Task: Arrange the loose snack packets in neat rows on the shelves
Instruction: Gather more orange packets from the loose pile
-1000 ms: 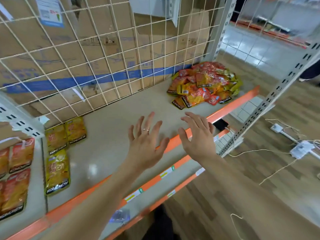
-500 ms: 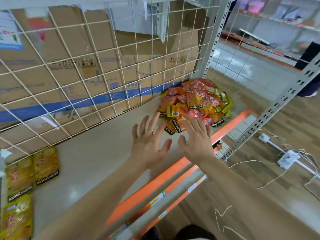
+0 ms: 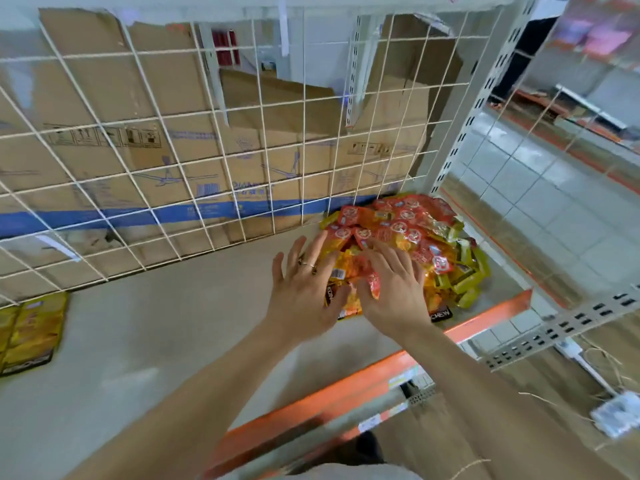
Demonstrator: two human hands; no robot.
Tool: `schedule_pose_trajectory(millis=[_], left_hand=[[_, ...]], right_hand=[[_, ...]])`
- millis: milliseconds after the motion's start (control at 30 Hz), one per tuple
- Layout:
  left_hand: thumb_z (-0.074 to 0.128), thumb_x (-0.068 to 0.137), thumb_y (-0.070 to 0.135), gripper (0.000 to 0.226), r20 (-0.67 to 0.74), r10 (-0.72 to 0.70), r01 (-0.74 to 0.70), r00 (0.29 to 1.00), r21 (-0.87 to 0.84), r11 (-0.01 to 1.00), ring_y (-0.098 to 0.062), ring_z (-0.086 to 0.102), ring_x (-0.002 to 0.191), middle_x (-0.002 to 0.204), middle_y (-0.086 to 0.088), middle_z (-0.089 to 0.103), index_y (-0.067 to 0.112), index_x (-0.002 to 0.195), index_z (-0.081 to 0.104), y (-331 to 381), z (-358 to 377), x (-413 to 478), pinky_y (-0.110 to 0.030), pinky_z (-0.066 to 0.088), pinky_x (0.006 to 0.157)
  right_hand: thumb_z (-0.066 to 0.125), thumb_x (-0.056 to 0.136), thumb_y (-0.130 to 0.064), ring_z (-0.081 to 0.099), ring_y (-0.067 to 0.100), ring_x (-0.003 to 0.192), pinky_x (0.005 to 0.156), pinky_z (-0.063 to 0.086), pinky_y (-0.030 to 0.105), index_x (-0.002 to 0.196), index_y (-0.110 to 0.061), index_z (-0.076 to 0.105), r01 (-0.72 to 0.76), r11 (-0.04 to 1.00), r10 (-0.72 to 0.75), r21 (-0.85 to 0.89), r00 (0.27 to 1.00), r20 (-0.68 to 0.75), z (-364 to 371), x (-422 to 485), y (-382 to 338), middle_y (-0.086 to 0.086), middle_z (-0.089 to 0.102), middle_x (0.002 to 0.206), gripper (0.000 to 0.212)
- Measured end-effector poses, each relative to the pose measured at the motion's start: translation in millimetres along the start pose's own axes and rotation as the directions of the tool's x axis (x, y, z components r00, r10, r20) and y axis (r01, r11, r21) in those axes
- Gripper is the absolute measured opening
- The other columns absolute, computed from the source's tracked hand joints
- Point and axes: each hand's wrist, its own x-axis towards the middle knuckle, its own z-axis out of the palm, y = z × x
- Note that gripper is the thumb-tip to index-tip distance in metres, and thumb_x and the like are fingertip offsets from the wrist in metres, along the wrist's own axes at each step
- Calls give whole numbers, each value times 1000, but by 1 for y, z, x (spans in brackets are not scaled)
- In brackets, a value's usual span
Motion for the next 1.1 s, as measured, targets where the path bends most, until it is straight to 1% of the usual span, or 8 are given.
schedule_pose_trajectory(millis=[100,233,400,567,700,833,967,1100], left_hand=[[22,92,66,70,-26,-39,39,999,-2,999,-30,17,150,167,4,13,28,146,45,21,7,10,-58,17,115],[35,91,65,64,-79,-79,84,994,50,995,-31,27,145,164,0,27,27,140,52,41,20,23,-57,25,110],[37,89,65,68,-116,-148,156,982,62,986,-35,31,145,163,-1,28,26,143,50,60,27,33,-59,27,110],[41,88,62,69,-84,-183,191,979,96,977,-35,22,149,167,3,16,28,148,41,73,30,35,-60,23,114],[30,86,65,73,-49,-225,229,973,109,967,-33,14,152,168,6,7,30,151,36,84,28,40,-61,18,116],[30,87,66,73,-39,-217,220,975,112,969,-33,15,151,168,5,8,30,149,39,96,25,49,-62,19,116],[37,95,64,65,25,-238,233,971,118,965,-31,0,153,167,10,-9,32,151,29,107,25,64,-59,5,120],[39,97,62,64,60,-256,248,965,119,961,-29,-4,154,168,8,-8,32,152,28,112,26,77,-59,2,121]], right_hand=[[49,86,-38,36,20,136,110,26,52,133,-26,56,41,999,-41,5,998,37,-6,11,22,-8,46,147,49],[49,81,-39,35,20,136,107,29,56,128,-26,58,82,996,-84,39,996,41,-17,23,47,-7,47,146,50],[55,82,-33,37,20,136,106,30,55,127,-27,57,155,987,-157,51,987,40,-27,34,71,-8,47,147,45],[52,83,-36,36,18,138,109,28,53,130,-26,57,169,984,-171,51,984,47,-34,38,90,-9,46,148,48],[53,83,-37,32,17,140,112,22,51,133,-26,56,148,987,-151,62,987,50,-41,46,105,-9,45,149,51],[59,84,-32,31,18,141,114,21,52,133,-27,55,117,990,-121,78,992,48,-47,54,118,-9,43,150,49],[48,81,-41,31,19,141,113,22,51,133,-27,54,88,996,-89,27,994,65,-52,65,129,-9,43,150,54],[50,87,-46,28,19,143,114,22,53,137,-25,50,41,999,-40,-10,994,100,-54,76,143,-7,41,152,55]])
